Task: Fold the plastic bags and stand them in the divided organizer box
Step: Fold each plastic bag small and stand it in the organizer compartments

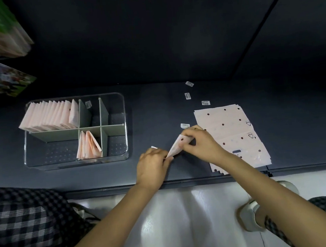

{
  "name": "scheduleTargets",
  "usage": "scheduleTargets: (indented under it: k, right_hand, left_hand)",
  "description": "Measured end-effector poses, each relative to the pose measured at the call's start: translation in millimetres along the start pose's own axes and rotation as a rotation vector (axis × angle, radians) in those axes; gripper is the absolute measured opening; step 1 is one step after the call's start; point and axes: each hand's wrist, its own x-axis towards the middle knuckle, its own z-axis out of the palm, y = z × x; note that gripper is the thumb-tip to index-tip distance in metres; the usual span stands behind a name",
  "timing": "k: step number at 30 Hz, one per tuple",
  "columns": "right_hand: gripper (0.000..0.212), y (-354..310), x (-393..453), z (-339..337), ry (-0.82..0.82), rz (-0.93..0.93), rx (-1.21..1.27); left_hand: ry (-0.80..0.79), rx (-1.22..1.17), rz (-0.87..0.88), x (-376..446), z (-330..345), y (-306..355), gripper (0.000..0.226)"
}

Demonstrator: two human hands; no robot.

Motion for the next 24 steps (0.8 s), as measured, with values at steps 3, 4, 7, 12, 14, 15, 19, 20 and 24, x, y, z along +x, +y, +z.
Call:
scheduleTargets:
  k: [3,4,7,12,14,15,19,20,24]
  right_hand:
    - [0.036,-13.7,-5.4,0.9,0.168,0.179,0.469]
    - [0.046,-17.3,-10.5,3.2,0.188,0.232,0.554]
    - [0.058,-22.7,-31.0,16.1,0.101,0.261,0.591]
    - [0.039,-29.3,-46.6,30.9,0.12,0.193,0.493]
    - [0.031,-32.3,-47.9,30.2,0.174,0.189,0.45]
    - [0.029,-33.5,-48.6,29.6,0.195,0.191,0.441]
    - [0.017,-38.7,-51.0,25.0,0.254,0.23,0.437]
    - [0.014,-40.7,-51.2,24.0,0.26,0.239,0.44]
    - [0.017,-50.0,-51.7,22.4,0.289,0.209,0.388]
  left_hand:
    - [-0.02,-0.587,-0.385,1.9,-11.9,11.3,0.03]
    - [-0.024,-0.819,-0.5,2.4,-16.4,14.9,0.029]
    - [-0.12,-1.165,-0.678,-1.7,-27.1,23.5,0.021]
    - [-0.176,-1.224,-0.726,-10.5,-38.3,28.8,0.02]
    - [-0.169,-1.2,-0.701,-13.0,-43.5,27.5,0.016]
    - [-0.162,-1.183,-0.676,-14.3,-45.8,26.4,0.012]
    - [-0.043,-1.093,-0.559,-15.5,-53.3,24.2,0.012]
    - [0.002,-1.054,-0.528,-15.1,-55.2,24.2,0.011]
    - [0.141,-0.869,-0.398,-17.2,-60.8,23.4,0.002]
